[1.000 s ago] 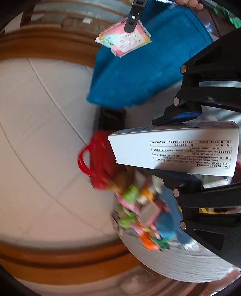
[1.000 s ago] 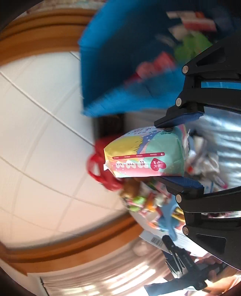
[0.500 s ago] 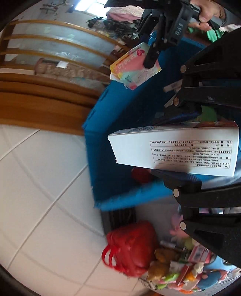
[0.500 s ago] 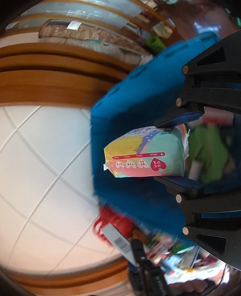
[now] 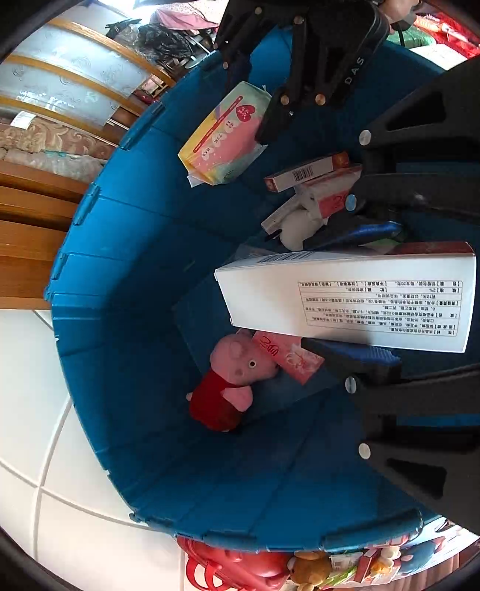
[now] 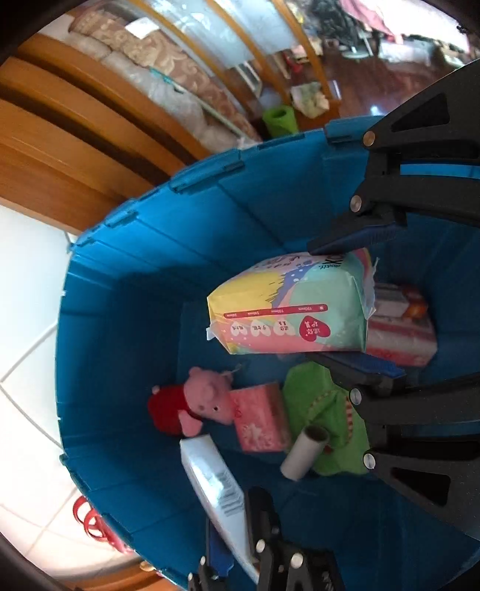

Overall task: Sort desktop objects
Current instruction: 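Carry the medicine box and diaper pack over the crate and open both tools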

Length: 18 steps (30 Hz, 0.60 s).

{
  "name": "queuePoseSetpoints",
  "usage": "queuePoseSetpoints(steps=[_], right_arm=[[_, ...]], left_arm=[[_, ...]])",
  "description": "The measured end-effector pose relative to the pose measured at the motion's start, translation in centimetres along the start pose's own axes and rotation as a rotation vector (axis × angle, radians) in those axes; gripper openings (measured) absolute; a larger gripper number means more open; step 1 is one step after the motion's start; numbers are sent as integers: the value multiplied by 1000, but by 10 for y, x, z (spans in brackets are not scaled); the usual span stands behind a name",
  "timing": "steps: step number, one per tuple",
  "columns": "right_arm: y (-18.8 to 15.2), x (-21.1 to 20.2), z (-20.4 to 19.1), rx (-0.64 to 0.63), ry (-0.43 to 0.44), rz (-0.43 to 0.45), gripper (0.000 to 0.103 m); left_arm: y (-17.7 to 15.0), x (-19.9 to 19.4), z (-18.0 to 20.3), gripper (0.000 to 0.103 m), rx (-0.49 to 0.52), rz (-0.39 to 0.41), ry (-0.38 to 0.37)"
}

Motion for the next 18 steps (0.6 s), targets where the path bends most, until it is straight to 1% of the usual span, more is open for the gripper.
queuePoseSetpoints(steps=[4, 7, 9, 12, 13, 14, 15, 16, 17, 18], right_arm=[[-2, 4, 3, -10, -2, -16, 48], [0, 5, 4, -25, -7, -11, 49], [0, 3, 4, -32, -26, 2, 49], [0, 1, 1, -35, -48, 18, 52], [0, 1, 1, -36, -51, 21, 58], [0, 0, 1, -36, -56, 25, 63], [1, -1, 1, -36, -59, 32, 74], [1, -2, 1, -37, -61, 38, 82], [1, -3, 0, -38, -66, 44, 86], [2, -4, 0, -41, -71, 51, 91]], left_arm=[[-1, 4, 9, 44, 12, -6, 7], [-1, 6, 11, 45, 4, -14, 14], [-1, 7, 11, 45, 6, -27, 37], [-3, 7, 12, 45, 14, -34, 66], [-4, 6, 12, 46, 13, -34, 69], [-4, 4, 11, 51, 10, -35, 69], [-5, 3, 11, 54, 8, -33, 69], [-5, 1, 10, 60, 8, -28, 74], [-6, -1, 10, 64, 11, -20, 81], [-7, -3, 11, 66, 16, -12, 89]])
Point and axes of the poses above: each gripper's, at about its wrist camera, not at the fingertips, and x roughly the way its jaws point, z to its right, y to its top, the point moved 3 cm from there along x, roughly the way its jaws point, and after that the axes turned 2 degrees about y, right-handed, at the moved point
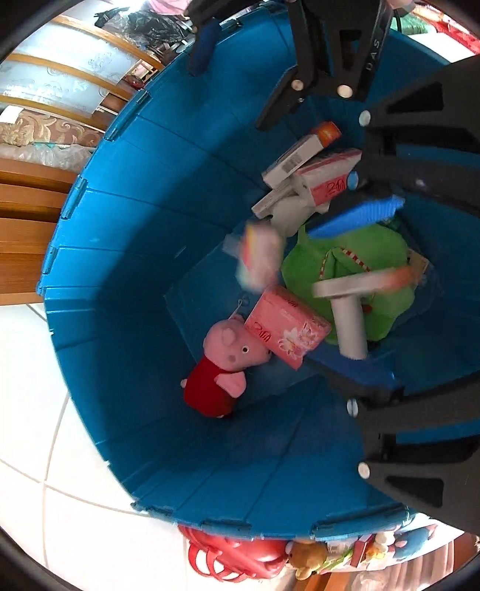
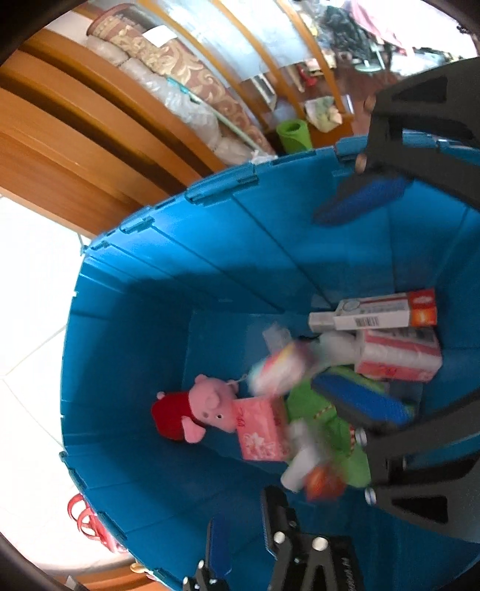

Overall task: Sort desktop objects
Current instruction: 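Carry the medicine box and diaper pack over the crate and open both tools, then withdraw both tools from the crate back toward the pile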

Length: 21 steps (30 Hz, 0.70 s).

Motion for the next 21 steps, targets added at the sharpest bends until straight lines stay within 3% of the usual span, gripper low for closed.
queuePoseSetpoints(steps=[4, 10, 18, 21], right_arm=[[1, -3, -1, -4, -14, 13, 102], [-1, -12, -2, 26, 35, 26, 103], [-1, -71, -35, 35, 100, 156, 103], [1, -94, -52, 43, 133, 211, 103]], left_arm=[[-5, -7, -1, 68, 4, 14, 13], [-14, -32, -11, 68, -21, 56, -14], [-41, -89, -38, 69, -58, 210, -26], [-58, -108, -56, 76, -78, 285, 3]])
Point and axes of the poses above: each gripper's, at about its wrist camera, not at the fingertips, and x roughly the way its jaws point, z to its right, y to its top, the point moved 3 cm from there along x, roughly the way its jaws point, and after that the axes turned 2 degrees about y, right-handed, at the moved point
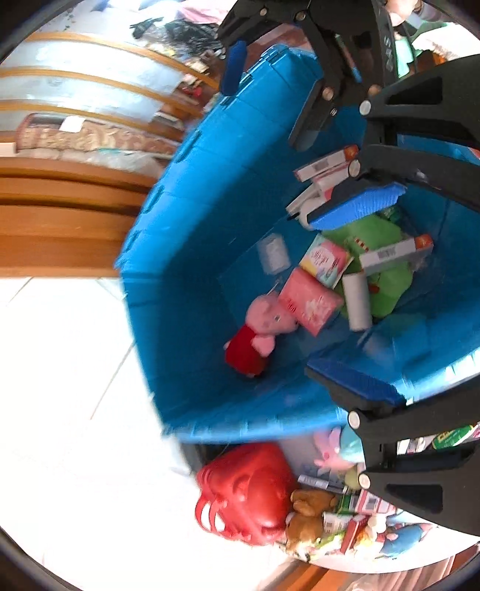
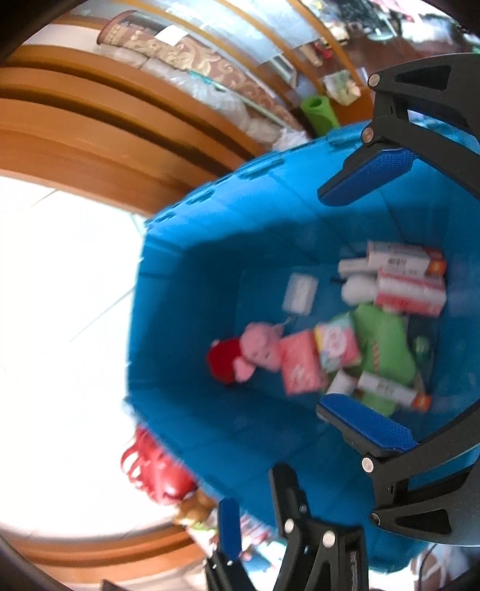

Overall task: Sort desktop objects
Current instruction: 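Withdraw both tools from the crate back toward the pile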

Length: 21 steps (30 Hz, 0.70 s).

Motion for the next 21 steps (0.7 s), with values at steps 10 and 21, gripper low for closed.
queuePoseSetpoints(steps=[10, 21], right_arm=[[15, -51, -97, 15, 166, 192, 103], [30, -50, -228, -1, 319, 220, 103]], left_arm=[[-58, -51, -102, 78, -81, 175, 95], [-159, -70, -276, 78, -261, 108, 282]])
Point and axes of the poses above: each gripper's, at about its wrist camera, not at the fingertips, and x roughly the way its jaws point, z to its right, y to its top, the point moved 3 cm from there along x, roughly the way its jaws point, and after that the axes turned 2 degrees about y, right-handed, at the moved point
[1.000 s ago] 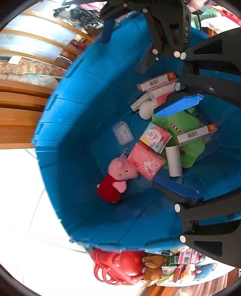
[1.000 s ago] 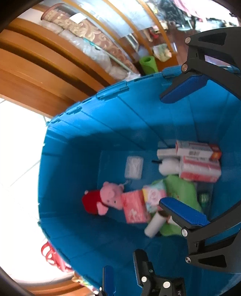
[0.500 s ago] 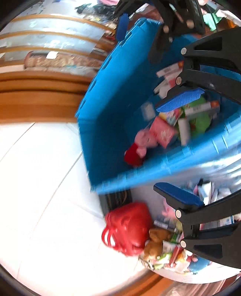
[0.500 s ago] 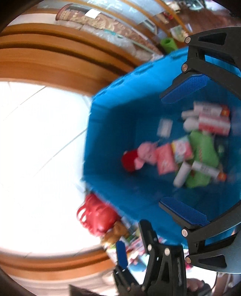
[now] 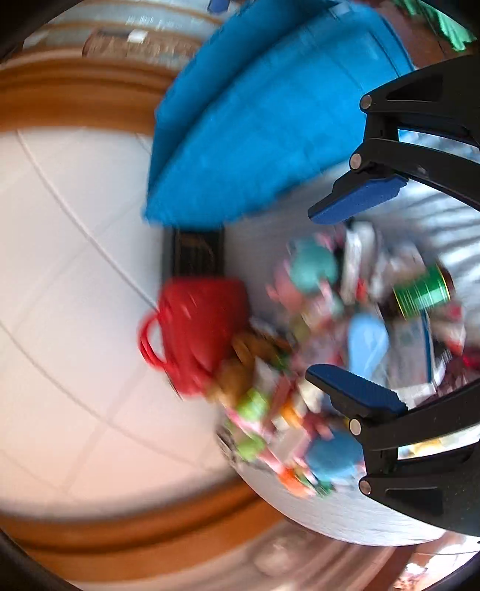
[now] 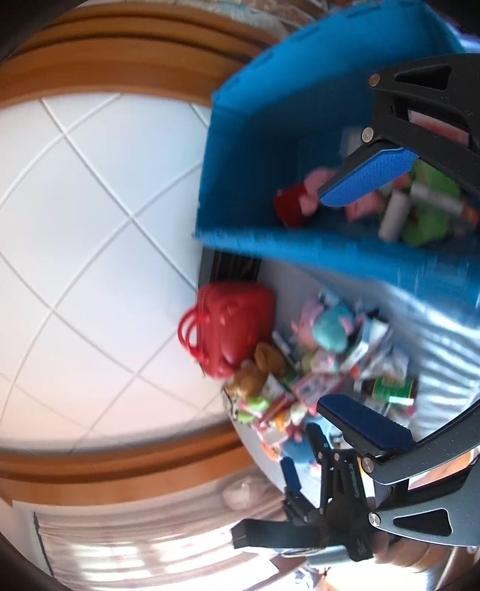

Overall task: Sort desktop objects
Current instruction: 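Withdraw both tools from the crate back toward the pile, then grasp the green-labelled brown bottle with right tool while left tool grasps a small white box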

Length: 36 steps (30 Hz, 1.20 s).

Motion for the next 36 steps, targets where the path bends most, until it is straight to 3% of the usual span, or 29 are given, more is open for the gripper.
queuePoseSetpoints(steps=[7, 15, 20, 22, 26, 33, 34, 36], right_arm=[[-21, 70, -52, 25, 62, -90, 103], [-95, 165, -76, 83, 72, -302, 103], [-141, 204, -80, 96, 62, -431, 103], [-151, 212, -79, 97, 53, -463, 103], [-167, 220, -76, 101, 49, -502, 103], [-183, 230, -82, 83, 62, -532, 103], [-185, 230, -83, 83, 70, -534, 103], [-188, 232, -88, 87, 95, -537, 103]], left_arm=[[-57, 24, -95, 78, -78, -73, 177], [-162, 69, -145, 78, -229, -253, 254], [-221, 94, -159, 78, -333, -385, 256], [-227, 94, -160, 78, -359, -395, 243], [-216, 88, -152, 78, -383, -335, 211], [-179, 105, -111, 78, -322, -261, 116], [-172, 112, -105, 75, -306, -256, 101], [-164, 122, -93, 47, -285, -245, 54]])
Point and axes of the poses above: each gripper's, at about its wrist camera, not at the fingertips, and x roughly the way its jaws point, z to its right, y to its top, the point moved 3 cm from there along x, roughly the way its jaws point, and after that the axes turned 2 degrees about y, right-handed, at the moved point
